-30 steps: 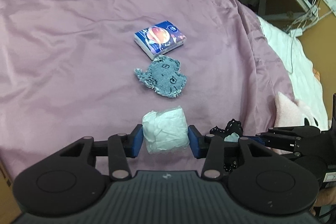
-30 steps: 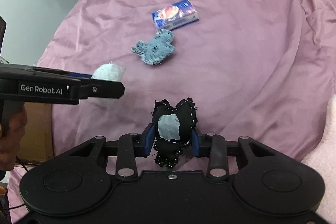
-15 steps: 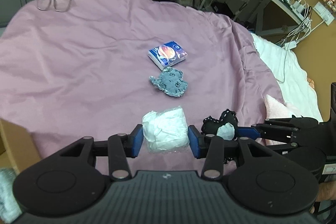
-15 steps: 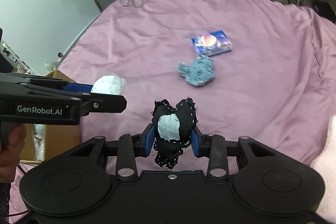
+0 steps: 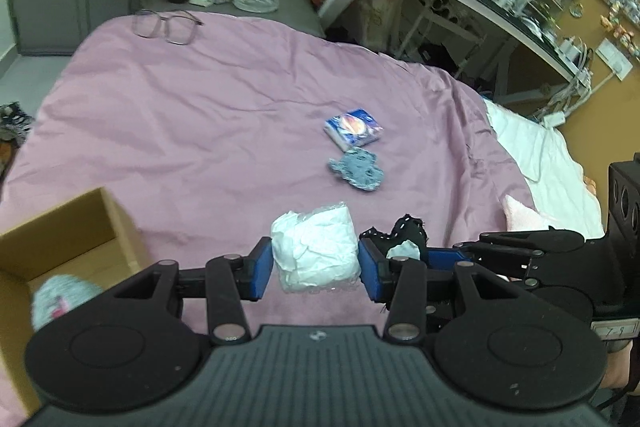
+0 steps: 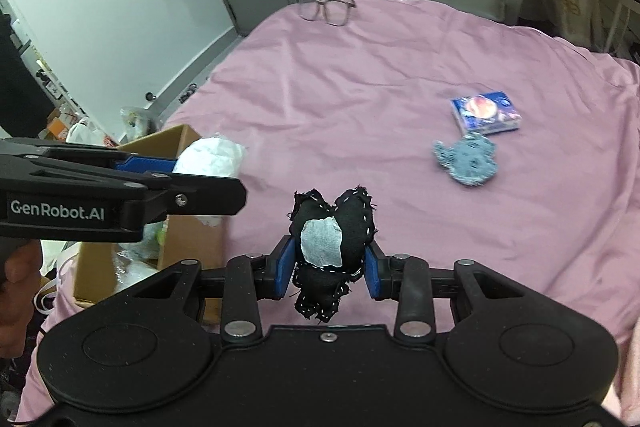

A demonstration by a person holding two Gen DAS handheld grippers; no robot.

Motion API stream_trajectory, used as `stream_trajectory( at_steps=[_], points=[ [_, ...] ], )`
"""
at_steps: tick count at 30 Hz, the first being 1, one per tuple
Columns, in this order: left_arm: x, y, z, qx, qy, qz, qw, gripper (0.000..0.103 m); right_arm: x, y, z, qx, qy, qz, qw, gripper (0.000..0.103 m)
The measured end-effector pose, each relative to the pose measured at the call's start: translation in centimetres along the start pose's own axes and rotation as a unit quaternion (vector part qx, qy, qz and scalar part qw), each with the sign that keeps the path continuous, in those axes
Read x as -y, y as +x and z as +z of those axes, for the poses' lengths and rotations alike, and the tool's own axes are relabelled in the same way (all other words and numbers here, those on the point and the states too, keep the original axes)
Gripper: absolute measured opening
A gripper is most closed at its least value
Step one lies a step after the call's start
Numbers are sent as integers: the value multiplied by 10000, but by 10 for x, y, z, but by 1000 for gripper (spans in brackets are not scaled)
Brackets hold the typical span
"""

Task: Organize soft objects
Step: 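Carry the black heart plush and white tissue bundle over the box with both tools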

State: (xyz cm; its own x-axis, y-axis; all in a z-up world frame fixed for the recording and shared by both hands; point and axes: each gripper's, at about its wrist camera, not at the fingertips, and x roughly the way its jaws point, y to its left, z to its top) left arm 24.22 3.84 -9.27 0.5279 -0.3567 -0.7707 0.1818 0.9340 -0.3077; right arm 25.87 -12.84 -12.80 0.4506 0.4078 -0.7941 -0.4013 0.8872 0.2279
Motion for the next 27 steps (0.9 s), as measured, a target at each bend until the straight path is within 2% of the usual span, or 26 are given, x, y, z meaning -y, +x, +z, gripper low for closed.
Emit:
stream_trajectory(
  at_steps=[10, 27],
  points=[
    [-47, -36, -28, 97, -317, 393, 9987, 45, -43, 1, 2, 116, -206, 176, 9996, 36],
    [-89, -51, -63, 80, -684, 344, 9970, 45, -93, 3, 11, 324, -448, 193, 9983, 36]
  ],
)
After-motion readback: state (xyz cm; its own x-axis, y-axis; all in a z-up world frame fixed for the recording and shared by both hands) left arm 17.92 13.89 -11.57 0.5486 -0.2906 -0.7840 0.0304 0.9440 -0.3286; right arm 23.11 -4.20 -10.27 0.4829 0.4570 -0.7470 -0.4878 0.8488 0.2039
